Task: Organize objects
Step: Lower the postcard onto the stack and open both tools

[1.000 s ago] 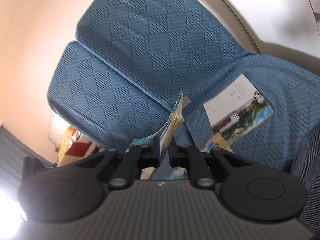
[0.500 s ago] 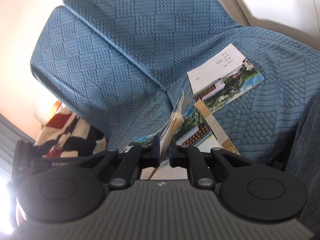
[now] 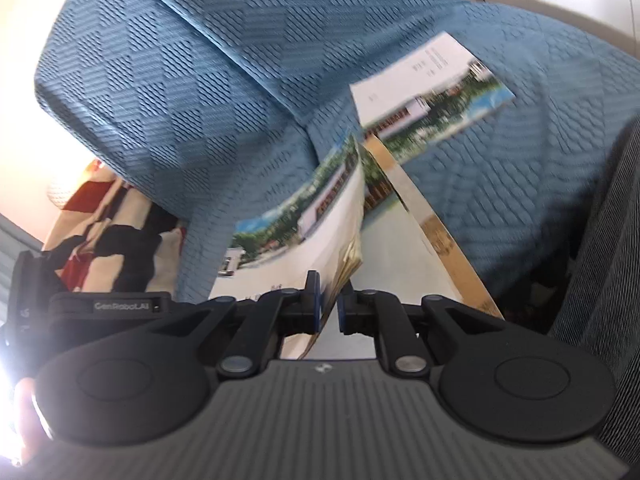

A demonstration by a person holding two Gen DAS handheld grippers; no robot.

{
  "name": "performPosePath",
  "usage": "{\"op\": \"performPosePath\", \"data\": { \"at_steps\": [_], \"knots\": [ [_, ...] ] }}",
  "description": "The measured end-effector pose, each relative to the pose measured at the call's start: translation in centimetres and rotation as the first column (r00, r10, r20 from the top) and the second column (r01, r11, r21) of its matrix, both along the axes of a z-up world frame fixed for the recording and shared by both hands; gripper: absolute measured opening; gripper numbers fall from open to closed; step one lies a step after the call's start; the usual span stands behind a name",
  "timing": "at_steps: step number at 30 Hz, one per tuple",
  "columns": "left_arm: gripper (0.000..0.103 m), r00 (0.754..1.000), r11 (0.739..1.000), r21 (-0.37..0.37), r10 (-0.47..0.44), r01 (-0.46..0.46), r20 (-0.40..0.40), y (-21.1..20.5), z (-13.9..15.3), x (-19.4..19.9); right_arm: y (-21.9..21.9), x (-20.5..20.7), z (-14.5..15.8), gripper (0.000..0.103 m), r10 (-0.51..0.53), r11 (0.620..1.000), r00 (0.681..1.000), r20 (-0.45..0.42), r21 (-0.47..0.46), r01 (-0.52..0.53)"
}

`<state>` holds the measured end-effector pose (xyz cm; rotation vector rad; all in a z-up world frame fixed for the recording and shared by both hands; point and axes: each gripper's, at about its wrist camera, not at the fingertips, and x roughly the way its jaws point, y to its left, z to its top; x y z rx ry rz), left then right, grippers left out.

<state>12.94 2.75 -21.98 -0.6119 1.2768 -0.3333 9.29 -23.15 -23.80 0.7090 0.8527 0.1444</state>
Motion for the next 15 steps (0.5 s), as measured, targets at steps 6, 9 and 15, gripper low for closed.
{"op": "performPosePath", "data": {
  "at_steps": [6,9,15],
  "knots": [
    [0.009,1.000,1.000,0.009,0.008,-0.008,-0.008,0.09,-0.42,-0.32,0.48,0.21,-0.55,0.012,0.017,1.000,0.999,-0.041,-0.023,-0.018],
    [0.009,1.000,1.000,0.009,0.013,-0.013,-0.008,0.20,-0.49,-0.46,0.69,0.13,-0.67,0.012,0.022,0.999,0.999,-0.043,-0.030,-0.023],
    [0.011,1.000,1.000,0.022,0.008,-0.008,-0.006,0.35,-0.08,-0.83,0.35,0.28,-0.81,0.018,0.001,1.000,0.997,-0.083,-0.018,-0.002]
  ]
}}
